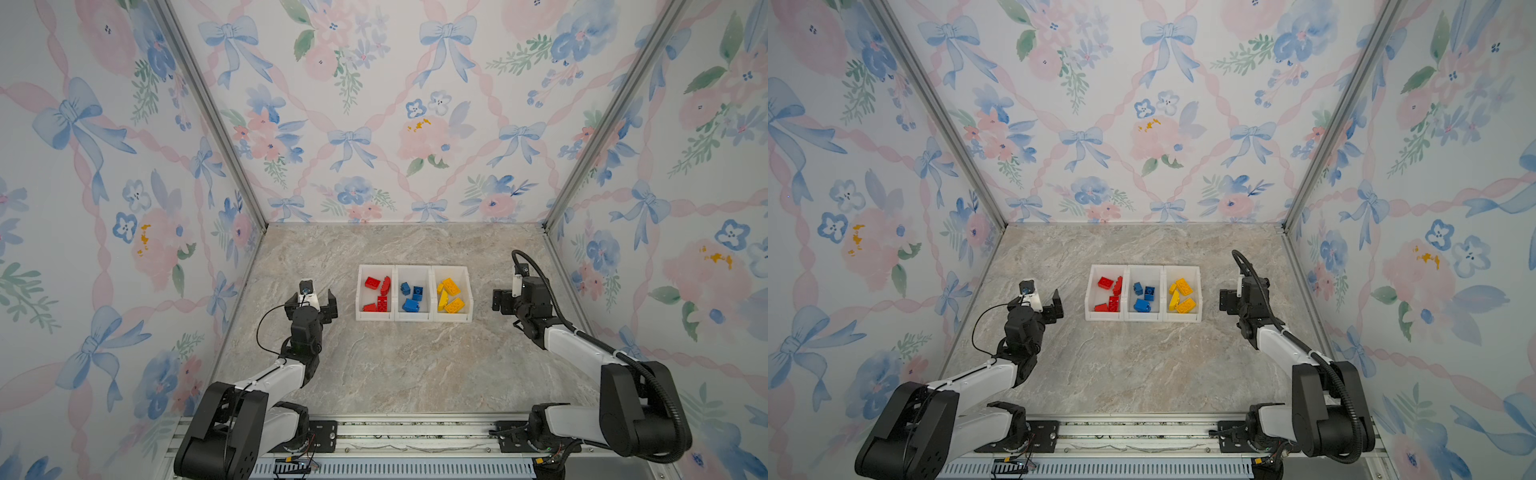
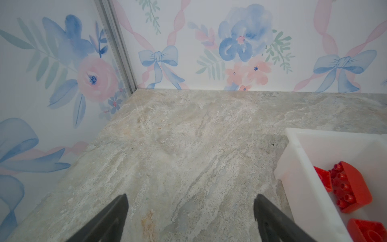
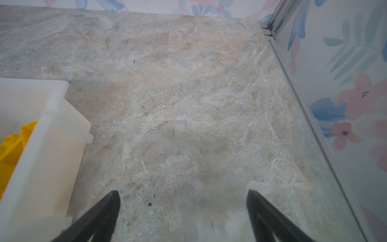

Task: Sort the legos into containers by color
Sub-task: Reset both arms

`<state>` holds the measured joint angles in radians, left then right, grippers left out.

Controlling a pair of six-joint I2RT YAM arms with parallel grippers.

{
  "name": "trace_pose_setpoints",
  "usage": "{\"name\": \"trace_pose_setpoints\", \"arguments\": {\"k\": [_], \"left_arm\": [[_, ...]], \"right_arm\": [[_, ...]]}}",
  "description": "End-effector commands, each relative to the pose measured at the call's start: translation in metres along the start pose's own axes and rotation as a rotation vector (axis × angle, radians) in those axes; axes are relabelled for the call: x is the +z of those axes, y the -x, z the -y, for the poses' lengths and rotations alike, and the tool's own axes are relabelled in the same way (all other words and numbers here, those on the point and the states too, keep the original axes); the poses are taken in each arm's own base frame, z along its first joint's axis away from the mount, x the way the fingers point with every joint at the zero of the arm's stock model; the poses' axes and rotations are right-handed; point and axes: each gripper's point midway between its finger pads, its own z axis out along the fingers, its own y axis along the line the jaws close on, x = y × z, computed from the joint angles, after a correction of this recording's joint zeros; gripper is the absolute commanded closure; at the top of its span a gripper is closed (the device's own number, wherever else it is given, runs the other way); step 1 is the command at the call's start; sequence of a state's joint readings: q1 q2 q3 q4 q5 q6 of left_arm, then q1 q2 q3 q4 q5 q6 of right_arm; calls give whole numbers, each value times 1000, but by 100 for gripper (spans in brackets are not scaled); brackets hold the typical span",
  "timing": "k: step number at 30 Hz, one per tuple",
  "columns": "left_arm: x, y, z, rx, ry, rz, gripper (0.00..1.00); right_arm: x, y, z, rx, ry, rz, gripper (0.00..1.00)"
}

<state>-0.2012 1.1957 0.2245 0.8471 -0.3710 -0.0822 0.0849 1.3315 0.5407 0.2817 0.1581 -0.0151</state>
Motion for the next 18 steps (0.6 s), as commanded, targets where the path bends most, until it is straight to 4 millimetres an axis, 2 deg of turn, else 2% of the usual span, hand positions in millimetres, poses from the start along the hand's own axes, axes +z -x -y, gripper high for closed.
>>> {"name": "trace_pose_setpoints", "arguments": {"k": [1,6,9,14,18], "left_arm": [[1,22,0,-4,-17,120,5],[13,11,3,8,-26,120,5],[12,3,0,1,-10,130,5],[15,-10,-4,-5,14,121,5],[14,-9,-5,-12,20,129,5]], "right_arm": [[2,25,1,-21,-7,160,3],[6,23,-9,-8,33,225,3],[9,19,-15,-27,40,256,3],[10,11,-10,-2,10,305,3],[10,8,-8,-1,-18,320,3]]}}
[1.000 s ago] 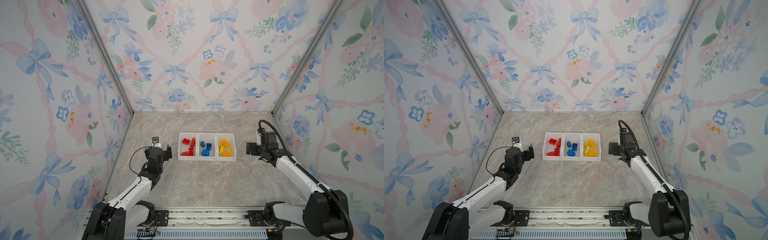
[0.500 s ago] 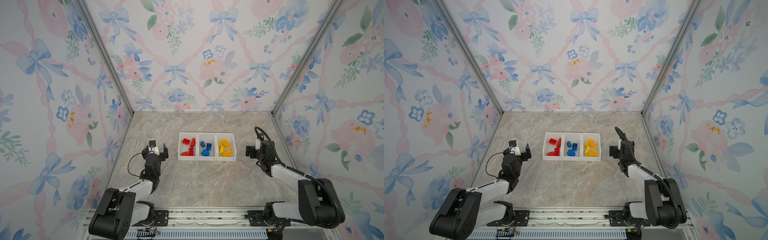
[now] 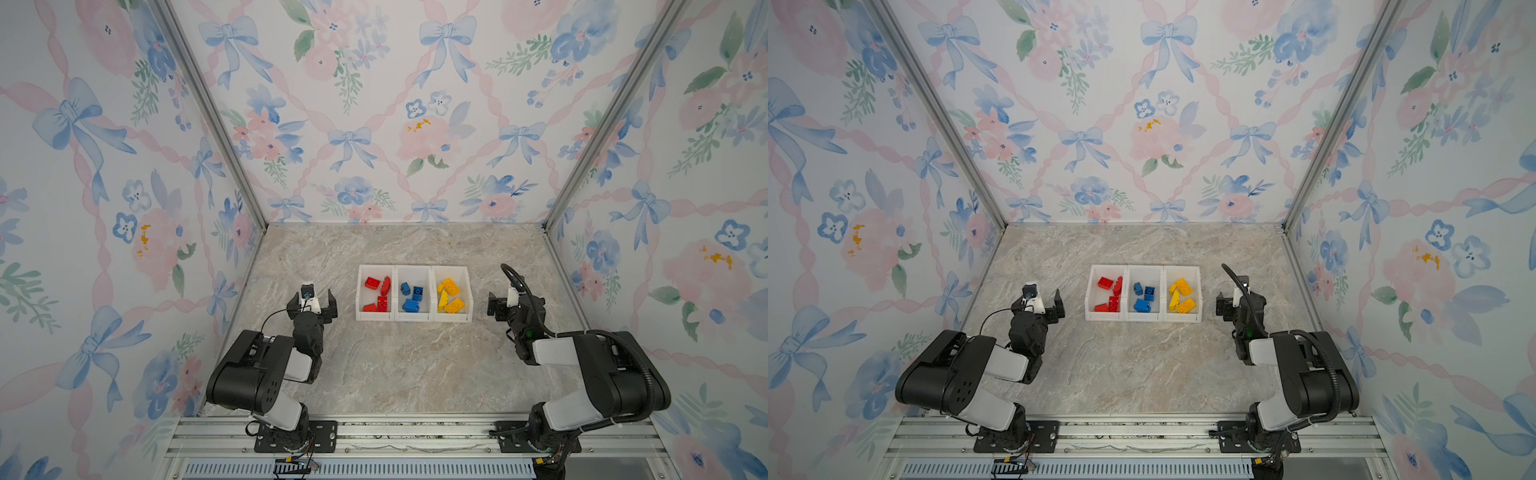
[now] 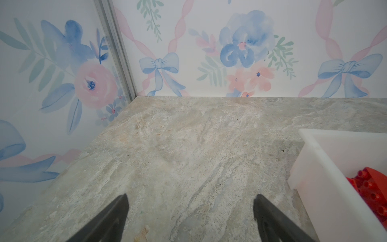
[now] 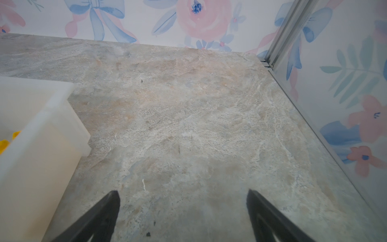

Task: Sort the legos into containers by color
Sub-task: Reset both arms

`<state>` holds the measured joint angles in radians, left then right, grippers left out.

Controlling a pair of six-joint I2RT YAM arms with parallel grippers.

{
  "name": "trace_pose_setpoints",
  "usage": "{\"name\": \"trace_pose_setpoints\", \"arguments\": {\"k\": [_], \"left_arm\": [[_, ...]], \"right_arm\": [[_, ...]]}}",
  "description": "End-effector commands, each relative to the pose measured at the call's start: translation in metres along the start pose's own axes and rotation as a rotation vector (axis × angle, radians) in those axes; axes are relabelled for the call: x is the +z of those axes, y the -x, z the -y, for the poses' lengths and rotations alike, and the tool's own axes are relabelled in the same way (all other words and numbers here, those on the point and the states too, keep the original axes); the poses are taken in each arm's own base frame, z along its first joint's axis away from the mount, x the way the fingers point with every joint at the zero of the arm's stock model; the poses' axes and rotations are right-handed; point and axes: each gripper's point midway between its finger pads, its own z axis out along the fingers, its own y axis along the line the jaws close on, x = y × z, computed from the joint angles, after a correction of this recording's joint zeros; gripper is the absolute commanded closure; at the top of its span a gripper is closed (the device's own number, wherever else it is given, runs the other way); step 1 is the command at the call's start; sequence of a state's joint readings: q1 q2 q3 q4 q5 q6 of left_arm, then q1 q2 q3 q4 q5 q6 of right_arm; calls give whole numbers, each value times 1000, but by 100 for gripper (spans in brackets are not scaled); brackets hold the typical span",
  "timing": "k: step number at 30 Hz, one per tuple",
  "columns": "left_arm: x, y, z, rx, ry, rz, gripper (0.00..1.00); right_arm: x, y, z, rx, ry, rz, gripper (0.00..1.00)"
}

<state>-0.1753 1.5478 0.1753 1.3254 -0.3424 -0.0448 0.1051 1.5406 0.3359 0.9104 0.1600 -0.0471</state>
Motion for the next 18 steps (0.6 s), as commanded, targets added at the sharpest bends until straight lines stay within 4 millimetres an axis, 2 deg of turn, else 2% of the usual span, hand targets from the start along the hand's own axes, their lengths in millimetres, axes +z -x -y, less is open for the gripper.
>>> {"name": "trace_pose_setpoints", "arguments": {"k": [1,8,18], "left_arm": [[-3,12,-7,-18,24,59,5],[-2,13,-6,-18,18,59,3],[2,11,-6,-18,14,47,2]], "right_arm": [[-2,23,2,4,-29,104,3],[0,22,16,27,-120,86,3],[-2,22,16,25,-132,97,3]]}}
